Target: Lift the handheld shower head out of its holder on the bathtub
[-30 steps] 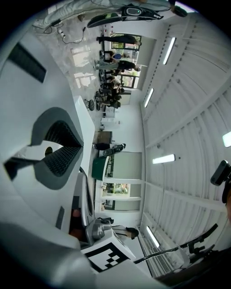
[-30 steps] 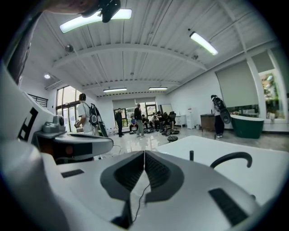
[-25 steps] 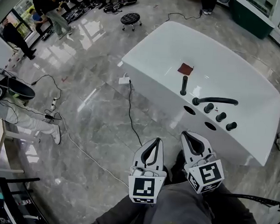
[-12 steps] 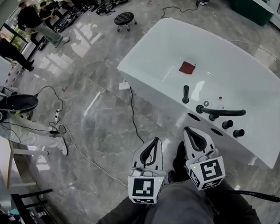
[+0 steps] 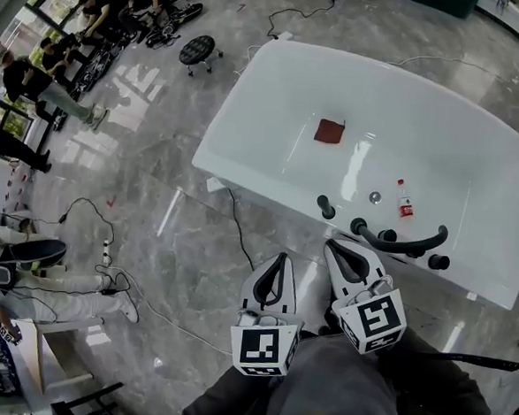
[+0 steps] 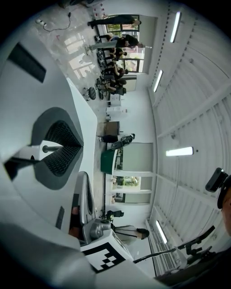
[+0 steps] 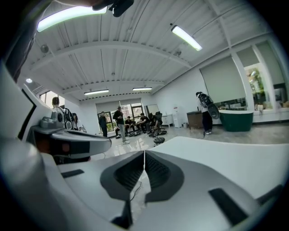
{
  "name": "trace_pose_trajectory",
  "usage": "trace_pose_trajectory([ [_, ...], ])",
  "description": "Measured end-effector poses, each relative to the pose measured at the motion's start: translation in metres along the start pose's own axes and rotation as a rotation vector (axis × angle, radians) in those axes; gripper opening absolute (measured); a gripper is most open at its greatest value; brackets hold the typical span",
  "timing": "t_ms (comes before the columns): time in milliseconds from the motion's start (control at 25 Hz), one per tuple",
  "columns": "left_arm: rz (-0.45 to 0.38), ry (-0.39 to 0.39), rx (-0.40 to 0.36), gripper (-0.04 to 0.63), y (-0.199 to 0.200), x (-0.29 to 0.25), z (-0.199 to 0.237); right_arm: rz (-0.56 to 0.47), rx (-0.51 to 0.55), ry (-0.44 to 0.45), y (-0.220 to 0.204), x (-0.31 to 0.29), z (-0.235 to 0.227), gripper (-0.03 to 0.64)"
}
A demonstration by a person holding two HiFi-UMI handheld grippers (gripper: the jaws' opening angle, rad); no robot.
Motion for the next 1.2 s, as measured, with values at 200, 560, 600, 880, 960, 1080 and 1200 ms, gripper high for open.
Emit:
trace_pose_trajectory([
  [200, 0.003, -0.018, 0.005, 0.003, 0.004, -0.02, 0.01, -0.003, 0.01, -0.022, 0.006, -0.016, -0.01, 0.005],
  [560, -0.004, -0.061, 0.027, 0.003, 0.012, -0.047, 0.041, 0.021, 0.03, -0.07, 0.016, -0.053, -0.013, 0.005],
  [600, -0.004, -0.075, 0.028, 0.003, 0.012, -0.051, 0.045, 0.024, 0.032, -0.084, 0.016, -0.058, -0.013, 0.005],
  [880, -0.001, -0.231, 0.017, 0.003, 0.016, -0.086, 0.073, 0.041, 0.024, -0.214, 0.02, -0.094, -0.016, 0.005],
  [960, 0.001, -0.275, 0.008, 0.003, 0.018, -0.093, 0.078, 0.047, 0.018, -0.259, 0.021, -0.101, -0.018, 0.005],
  [1080, 0.02, -0.322, -0.001, 0.003, 0.015, -0.104, 0.089, 0.065, 0.017, -0.317, 0.016, -0.111, -0.021, 0.005],
  [1200, 0.045, -0.356, -0.009, 0.003, 0.007, -0.114, 0.097, 0.085, 0.027, -0.356, 0.006, -0.119, -0.022, 0.034],
])
Point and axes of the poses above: the fingertips, and each gripper's own axes: x backward along the fingers, z to its left, y out of its top, the point moved 4 cm from there along x, backward along the fingers, and after that the axes turned 1 degree about -z, right-handed, at the moved point
